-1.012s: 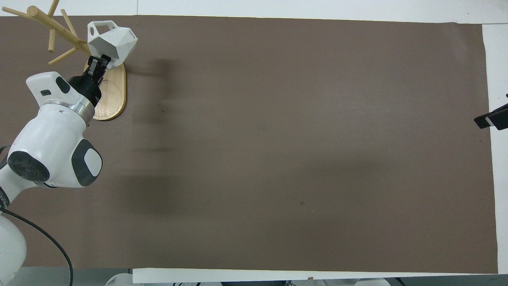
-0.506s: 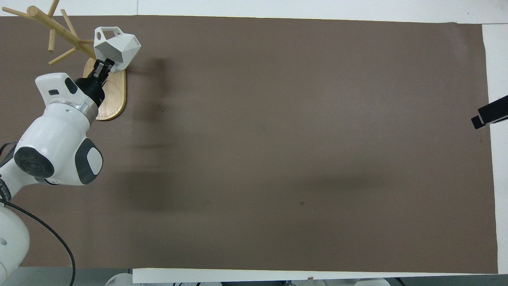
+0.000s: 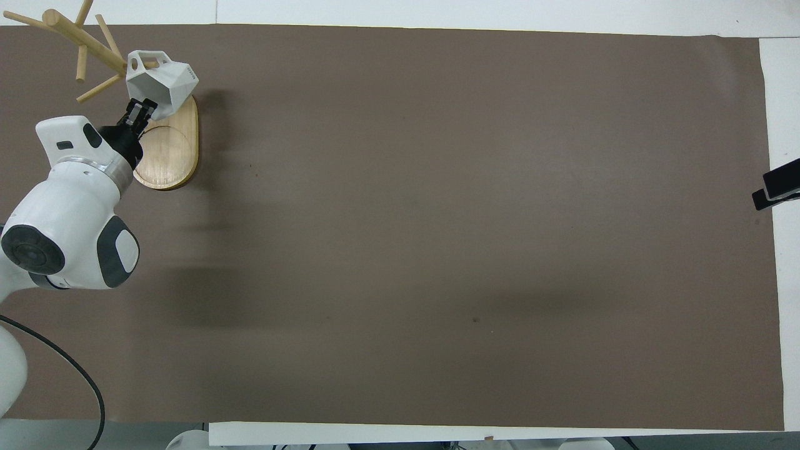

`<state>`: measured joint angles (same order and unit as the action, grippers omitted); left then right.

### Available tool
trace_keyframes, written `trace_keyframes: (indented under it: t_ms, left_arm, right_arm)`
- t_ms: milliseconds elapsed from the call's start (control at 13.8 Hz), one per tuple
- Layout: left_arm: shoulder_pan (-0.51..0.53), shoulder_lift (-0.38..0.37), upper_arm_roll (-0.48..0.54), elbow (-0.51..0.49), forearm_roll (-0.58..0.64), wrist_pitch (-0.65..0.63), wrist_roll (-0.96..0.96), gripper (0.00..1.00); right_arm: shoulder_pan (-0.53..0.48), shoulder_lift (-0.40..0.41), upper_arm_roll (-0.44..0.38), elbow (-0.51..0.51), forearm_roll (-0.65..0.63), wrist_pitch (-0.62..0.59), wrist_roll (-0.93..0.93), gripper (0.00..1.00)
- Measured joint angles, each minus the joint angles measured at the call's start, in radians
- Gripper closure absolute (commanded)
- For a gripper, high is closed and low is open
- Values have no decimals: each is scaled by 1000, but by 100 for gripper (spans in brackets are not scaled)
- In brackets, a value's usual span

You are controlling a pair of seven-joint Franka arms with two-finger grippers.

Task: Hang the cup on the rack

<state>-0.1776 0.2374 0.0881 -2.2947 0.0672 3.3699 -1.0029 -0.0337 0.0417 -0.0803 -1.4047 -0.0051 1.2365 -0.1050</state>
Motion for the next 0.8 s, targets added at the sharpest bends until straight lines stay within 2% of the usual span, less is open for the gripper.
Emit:
trace_keyframes:
  t_ms: [145,361,578,795]
  left_arm:
    - [2,-1,0,58,0,-160,0,0]
    - [2,-27,-1,123,0,-314,0,0]
    - [2,-141,-2,169,0,-626,24,0]
    - [3,-285,-1,235,1,-993,185,0]
  right_arm:
    - [23,-34,-7,-27,-2,3,18,0]
    - [55,-69,-22,-62,-9,27,26,0]
    - [47,-67,-28,-76,-13,47,26,0]
    - [36,-67,-33,-83,-13,47,26,0]
